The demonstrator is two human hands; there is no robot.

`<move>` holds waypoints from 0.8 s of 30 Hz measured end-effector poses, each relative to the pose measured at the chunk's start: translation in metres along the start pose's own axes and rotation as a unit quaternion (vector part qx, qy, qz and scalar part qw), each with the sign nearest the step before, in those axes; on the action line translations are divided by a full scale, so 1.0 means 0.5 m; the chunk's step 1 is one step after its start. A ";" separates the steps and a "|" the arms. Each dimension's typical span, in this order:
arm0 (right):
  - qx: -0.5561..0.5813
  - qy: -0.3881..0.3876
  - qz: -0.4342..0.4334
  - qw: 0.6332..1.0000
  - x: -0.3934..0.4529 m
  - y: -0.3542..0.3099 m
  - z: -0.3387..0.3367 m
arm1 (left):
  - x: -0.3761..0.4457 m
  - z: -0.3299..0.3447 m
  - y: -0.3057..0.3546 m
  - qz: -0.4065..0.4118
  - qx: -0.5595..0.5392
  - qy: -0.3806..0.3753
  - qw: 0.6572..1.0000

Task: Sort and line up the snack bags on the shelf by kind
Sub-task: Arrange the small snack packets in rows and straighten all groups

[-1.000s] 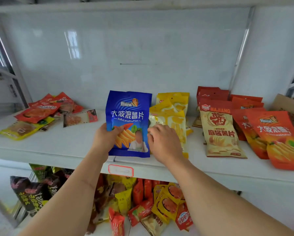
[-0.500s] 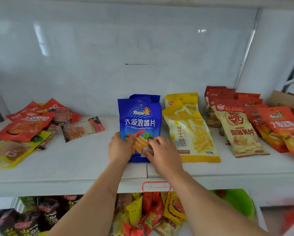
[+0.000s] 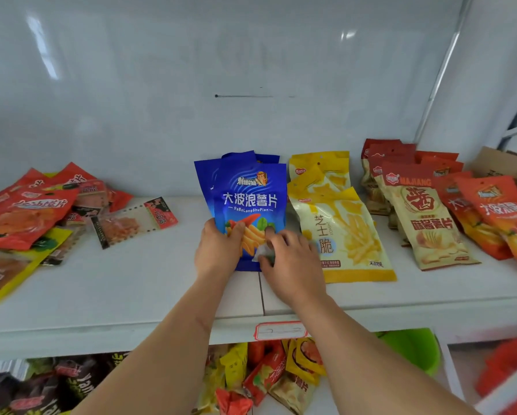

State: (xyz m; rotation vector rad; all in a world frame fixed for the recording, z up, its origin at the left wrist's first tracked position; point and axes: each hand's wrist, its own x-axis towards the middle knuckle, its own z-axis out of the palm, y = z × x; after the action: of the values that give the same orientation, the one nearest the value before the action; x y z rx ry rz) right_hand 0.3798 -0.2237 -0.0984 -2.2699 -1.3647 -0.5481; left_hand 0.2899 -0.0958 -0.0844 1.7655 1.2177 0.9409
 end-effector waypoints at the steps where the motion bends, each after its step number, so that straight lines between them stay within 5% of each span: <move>1: -0.006 0.024 -0.002 1.000 -0.004 -0.001 -0.003 | -0.004 -0.002 0.001 0.000 -0.008 0.002 1.000; 4: -0.008 0.082 -0.013 0.996 -0.003 -0.001 0.006 | -0.020 -0.012 0.004 0.008 -0.016 0.011 1.000; 8: -0.048 0.017 -0.043 0.998 0.016 -0.001 0.029 | -0.043 -0.034 0.007 0.010 -0.001 0.008 1.000; 16: -0.083 0.016 -0.084 0.993 0.014 -0.034 0.018 | -0.071 -0.110 -0.028 0.021 0.038 0.035 0.998; 21: -0.022 0.126 -0.137 0.982 -0.010 -0.112 -0.010 | -0.060 -0.183 -0.056 0.048 0.116 0.041 0.991; 24: -0.024 0.124 -0.151 0.980 0.007 -0.182 -0.009 | -0.046 -0.237 -0.074 0.078 0.157 0.046 0.983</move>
State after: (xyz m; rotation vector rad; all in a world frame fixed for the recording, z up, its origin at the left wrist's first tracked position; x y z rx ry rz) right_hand 0.2997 -0.1854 -0.0784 -1.9576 -1.5867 -0.9387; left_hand 0.1645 -0.0866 -0.0707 2.1106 1.3613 0.9686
